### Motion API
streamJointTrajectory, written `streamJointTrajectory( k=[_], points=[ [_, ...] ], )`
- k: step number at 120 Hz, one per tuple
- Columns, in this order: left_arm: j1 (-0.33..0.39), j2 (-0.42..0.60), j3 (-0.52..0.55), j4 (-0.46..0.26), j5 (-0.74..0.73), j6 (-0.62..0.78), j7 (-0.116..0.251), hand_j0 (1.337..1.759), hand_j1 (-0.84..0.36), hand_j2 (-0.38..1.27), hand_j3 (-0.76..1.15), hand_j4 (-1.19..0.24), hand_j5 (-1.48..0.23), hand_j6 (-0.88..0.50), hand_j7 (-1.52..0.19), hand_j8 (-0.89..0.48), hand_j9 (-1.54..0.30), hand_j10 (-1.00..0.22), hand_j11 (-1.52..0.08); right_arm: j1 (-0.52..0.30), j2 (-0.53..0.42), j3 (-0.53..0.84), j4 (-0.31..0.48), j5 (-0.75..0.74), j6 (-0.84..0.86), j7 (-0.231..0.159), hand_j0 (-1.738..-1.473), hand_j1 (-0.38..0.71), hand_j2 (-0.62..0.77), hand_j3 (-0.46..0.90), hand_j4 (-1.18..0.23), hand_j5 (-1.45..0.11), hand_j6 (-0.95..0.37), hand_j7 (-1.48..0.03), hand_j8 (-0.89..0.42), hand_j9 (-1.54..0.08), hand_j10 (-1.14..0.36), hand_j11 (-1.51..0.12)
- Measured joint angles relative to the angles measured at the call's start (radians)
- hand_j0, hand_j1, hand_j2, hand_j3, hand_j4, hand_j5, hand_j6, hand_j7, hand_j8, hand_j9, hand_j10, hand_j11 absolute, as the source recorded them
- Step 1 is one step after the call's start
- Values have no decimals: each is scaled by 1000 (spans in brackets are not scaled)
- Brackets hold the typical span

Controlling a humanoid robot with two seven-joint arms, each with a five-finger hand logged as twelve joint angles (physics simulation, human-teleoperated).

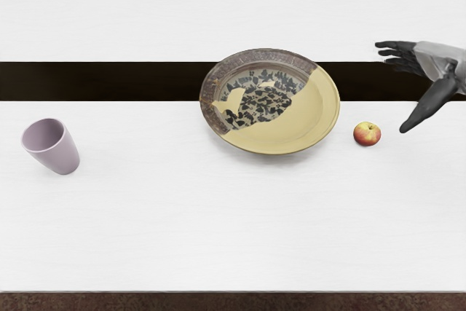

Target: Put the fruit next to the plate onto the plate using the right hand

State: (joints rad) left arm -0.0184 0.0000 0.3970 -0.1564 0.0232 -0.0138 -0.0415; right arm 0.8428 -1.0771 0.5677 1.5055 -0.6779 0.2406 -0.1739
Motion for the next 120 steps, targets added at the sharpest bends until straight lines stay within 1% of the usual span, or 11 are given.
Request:
streamJointTrajectory(
  k=[12, 21, 26, 38, 56, 67, 80, 108, 120],
  points=[
    [0, 0, 0, 0, 0, 0, 0, 1658, 69, 47, 0, -234, -304, -234, -304, -234, -304, -234, -304, -8, -1, -61, 70, -89, -172, -73, -1658, -290, -8, 0, -56, -67, -57, -66, -56, -67, -55, -67],
    [0, 0, 0, 0, 0, 0, 0, 1658, 69, 47, 0, -234, -304, -234, -304, -234, -304, -234, -304, -11, 4, -106, 114, -150, -286, -151, -1658, -289, -7, 0, -58, -69, -60, -68, -59, -69, -57, -69],
    [0, 0, 0, 0, 0, 0, 0, 1658, 69, 47, 0, -234, -304, -234, -304, -234, -304, -234, -304, -12, 13, -131, 132, -175, -342, -183, -1658, -289, -7, 0, -59, -70, -61, -69, -60, -70, -58, -69],
    [0, 0, 0, 0, 0, 0, 0, 1658, 69, 47, 0, -234, -304, -234, -304, -234, -304, -234, -304, -13, 50, -181, 154, -219, -467, -268, -1658, -292, -6, 0, -57, -66, -59, -65, -58, -66, -56, -66],
    [0, 0, 0, 0, 0, 0, 0, 1658, 69, 47, 0, -234, -304, -234, -304, -234, -304, -234, -304, -7, 122, -234, 164, -257, -616, -359, -1658, -295, -6, 0, -54, -63, -57, -62, -55, -63, -53, -62],
    [-1, 0, 0, 0, 0, 0, 0, 1658, 69, 47, 0, -234, -304, -234, -304, -234, -304, -234, -304, -5, 145, -248, 165, -265, -665, -385, -1658, -294, -6, 0, -55, -64, -58, -63, -56, -64, -54, -64],
    [0, 0, 0, 0, 0, 0, 0, 1658, 69, 47, 0, -234, -304, -234, -304, -234, -304, -234, -304, -9, 174, -268, 166, -269, -713, -394, -1658, -284, -8, 0, -62, -75, -65, -74, -63, -75, -62, -74],
    [-1, 0, 0, 0, 0, 0, 0, 1658, 69, 47, 0, -234, -304, -234, -304, -234, -304, -234, -304, -10, 237, -331, 149, -326, -826, -406, -1658, -182, -25, 0, -146, -185, -148, -184, -147, -185, -146, -184],
    [0, 0, 0, 0, 0, 0, 0, 1658, 69, 47, 0, -234, -304, -234, -304, -234, -304, -234, -304, -3, 269, -346, 136, -351, -842, -425, -1658, -151, -30, 0, -172, -219, -174, -218, -173, -218, -171, -218]
  ],
)
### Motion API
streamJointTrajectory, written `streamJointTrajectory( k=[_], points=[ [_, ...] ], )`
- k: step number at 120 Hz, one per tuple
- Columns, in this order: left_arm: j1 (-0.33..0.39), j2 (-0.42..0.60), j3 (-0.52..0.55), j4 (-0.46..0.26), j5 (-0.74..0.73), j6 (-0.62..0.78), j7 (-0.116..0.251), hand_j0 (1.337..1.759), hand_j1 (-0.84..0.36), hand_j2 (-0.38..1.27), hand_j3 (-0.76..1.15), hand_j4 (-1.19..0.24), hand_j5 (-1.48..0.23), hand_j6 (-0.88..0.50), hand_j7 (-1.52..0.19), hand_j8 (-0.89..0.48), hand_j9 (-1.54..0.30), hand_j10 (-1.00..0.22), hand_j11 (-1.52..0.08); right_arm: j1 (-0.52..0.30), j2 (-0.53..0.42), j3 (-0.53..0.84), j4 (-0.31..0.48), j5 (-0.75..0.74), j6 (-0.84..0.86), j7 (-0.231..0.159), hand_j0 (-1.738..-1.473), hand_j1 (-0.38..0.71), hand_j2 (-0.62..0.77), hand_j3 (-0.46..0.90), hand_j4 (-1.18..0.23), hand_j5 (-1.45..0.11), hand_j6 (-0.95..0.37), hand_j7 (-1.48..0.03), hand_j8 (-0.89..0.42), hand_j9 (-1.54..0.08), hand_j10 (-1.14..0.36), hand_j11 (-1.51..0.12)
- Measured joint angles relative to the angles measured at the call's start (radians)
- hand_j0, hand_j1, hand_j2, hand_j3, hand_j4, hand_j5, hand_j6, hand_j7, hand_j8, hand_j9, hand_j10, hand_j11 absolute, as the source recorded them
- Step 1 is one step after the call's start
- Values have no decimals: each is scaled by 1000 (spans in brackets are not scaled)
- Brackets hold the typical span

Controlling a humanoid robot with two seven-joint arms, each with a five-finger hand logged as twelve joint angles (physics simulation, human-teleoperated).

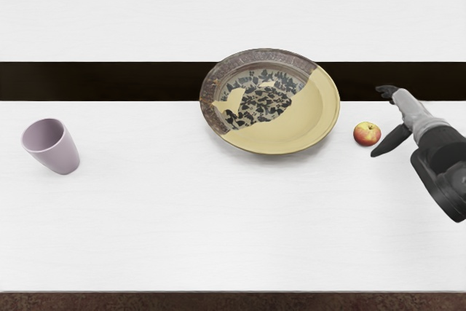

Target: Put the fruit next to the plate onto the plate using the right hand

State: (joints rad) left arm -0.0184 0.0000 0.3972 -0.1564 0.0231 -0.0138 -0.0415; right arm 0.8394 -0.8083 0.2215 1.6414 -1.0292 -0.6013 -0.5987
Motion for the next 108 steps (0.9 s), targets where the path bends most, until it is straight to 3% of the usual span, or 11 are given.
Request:
streamJointTrajectory(
  k=[52, 108],
  points=[
    [0, 0, 0, 0, 0, 0, 0, 1658, 69, 47, 0, -234, -304, -234, -304, -234, -304, -234, -304, 4, 74, -13, -60, -46, -10, -12, -1658, -99, -38, 0, -214, -274, -215, -273, -214, -274, -213, -274],
    [0, 0, 0, 0, 0, 0, 0, 1658, 69, 47, 0, -234, -304, -234, -304, -234, -304, -233, -304, -8, 77, -38, -74, -96, -10, -12, -1658, 74, -67, 0, -357, -461, -359, -461, -358, -461, -357, -461]
  ],
)
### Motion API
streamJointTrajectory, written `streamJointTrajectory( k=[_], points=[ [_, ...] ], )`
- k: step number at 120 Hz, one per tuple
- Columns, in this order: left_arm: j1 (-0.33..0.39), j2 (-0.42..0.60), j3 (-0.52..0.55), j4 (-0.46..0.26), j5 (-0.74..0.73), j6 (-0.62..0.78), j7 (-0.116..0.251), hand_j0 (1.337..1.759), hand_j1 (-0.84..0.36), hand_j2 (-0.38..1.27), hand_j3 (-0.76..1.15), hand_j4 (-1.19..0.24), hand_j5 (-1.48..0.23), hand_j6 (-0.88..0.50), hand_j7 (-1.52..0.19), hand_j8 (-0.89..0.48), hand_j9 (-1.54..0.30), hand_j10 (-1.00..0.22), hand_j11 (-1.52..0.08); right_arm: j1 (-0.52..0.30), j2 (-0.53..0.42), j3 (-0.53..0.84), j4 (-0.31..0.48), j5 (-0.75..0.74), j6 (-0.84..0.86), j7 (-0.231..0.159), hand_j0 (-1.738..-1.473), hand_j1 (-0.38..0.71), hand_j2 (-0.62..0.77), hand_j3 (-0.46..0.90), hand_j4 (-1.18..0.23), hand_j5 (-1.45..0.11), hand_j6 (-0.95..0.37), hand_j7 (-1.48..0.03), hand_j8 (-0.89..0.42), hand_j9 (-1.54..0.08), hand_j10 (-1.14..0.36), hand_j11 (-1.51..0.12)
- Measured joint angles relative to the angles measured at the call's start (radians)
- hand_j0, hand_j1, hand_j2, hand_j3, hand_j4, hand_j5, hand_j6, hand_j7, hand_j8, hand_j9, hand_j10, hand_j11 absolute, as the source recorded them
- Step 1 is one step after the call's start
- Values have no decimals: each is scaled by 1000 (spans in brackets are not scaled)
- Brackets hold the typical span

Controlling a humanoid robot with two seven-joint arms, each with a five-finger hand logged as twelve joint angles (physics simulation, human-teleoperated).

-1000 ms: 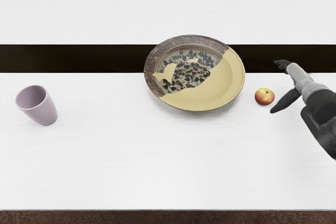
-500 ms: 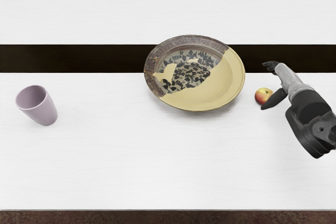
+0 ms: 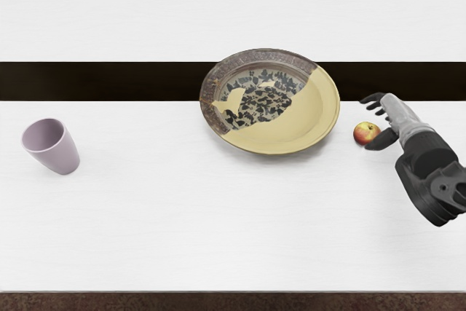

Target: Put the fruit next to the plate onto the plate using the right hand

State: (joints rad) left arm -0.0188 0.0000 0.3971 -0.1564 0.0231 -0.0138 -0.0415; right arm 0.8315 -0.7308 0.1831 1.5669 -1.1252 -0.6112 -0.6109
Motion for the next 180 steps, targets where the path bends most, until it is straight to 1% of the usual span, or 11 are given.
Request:
streamJointTrajectory(
  k=[35, 76, 103, 120, 129, 152, 163, 171, 172, 176, 180],
  points=[
    [0, 0, 0, 0, 0, 0, 0, 1658, 69, 47, 0, -234, -304, -234, -304, -234, -304, -234, -304, -14, 50, -17, -64, -23, 0, 0, -1658, 117, -74, 0, -393, -509, -395, -508, -394, -509, -393, -508],
    [0, 0, 0, 0, 0, 0, 0, 1658, 69, 47, 0, -234, -304, -234, -304, -234, -304, -234, -304, -7, 57, -20, -80, -14, 0, 0, -1658, 169, -78, 0, -436, -566, -438, -565, -437, -565, -436, -565],
    [0, 0, 0, 0, 0, 0, 0, 1658, 69, 47, 0, -234, -304, -234, -304, -234, -304, -234, -304, -12, 59, -20, -87, -13, 1, 1, -1657, 242, -56, -1, -492, -638, -491, -637, -492, -639, -491, -640],
    [0, 0, 0, 0, 0, 0, 0, 1658, 69, 47, 0, -234, -304, -234, -304, -234, -304, -234, -304, -11, 61, -20, -90, -15, 4, 0, -1653, 279, 26, 0, -531, -714, -461, -700, -484, -715, -533, -715],
    [0, 0, 0, 0, 0, 0, 0, 1658, 69, 47, 0, -234, -304, -234, -304, -234, -304, -234, -304, -10, 61, -20, -91, -16, 4, -1, -1652, 290, 112, -1, -573, -755, -455, -748, -481, -761, -572, -761],
    [0, 0, 0, 0, 0, 0, 0, 1658, 69, 47, 0, -234, -304, -234, -304, -234, -304, -234, -304, -14, 63, -20, -92, -18, 2, 0, -1650, 288, 188, -2, -693, -845, -433, -874, -474, -873, -679, -873],
    [0, 0, 0, 0, 0, 0, 0, 1658, 69, 47, 0, -234, -304, -234, -304, -234, -304, -234, -304, -15, 71, -20, -94, -20, 0, -4, -1645, 259, 117, -4, -751, -863, -427, -923, -473, -903, -731, -899],
    [0, 0, 0, 0, 0, 0, 0, 1658, 69, 47, 0, -234, -304, -234, -304, -234, -304, -234, -304, -16, 78, -19, -100, -22, 1, -6, -1641, 241, 71, -2, -761, -904, -406, -965, -462, -949, -762, -943],
    [0, 0, 0, 0, 0, 0, 0, 1658, 69, 47, 0, -234, -304, -234, -304, -234, -304, -234, -304, -16, 79, -19, -102, -23, 1, -7, -1643, 242, 100, -54, -761, -911, -400, -970, -457, -956, -765, -949],
    [0, 0, 0, 0, 0, 0, 0, 1658, 69, 47, 0, -234, -304, -234, -304, -234, -304, -234, -304, -16, 84, -19, -107, -26, 1, -8, -1649, 241, 59, 44, -753, -935, -388, -992, -442, -985, -779, -977],
    [0, 0, 0, 0, 0, 0, 0, 1658, 69, 47, 0, -234, -304, -234, -304, -234, -304, -234, -304, -16, 88, -19, -110, -26, 1, -7, -1658, 202, -26, 57, -765, -950, -385, -1014, -434, -1004, -775, -998]
  ],
)
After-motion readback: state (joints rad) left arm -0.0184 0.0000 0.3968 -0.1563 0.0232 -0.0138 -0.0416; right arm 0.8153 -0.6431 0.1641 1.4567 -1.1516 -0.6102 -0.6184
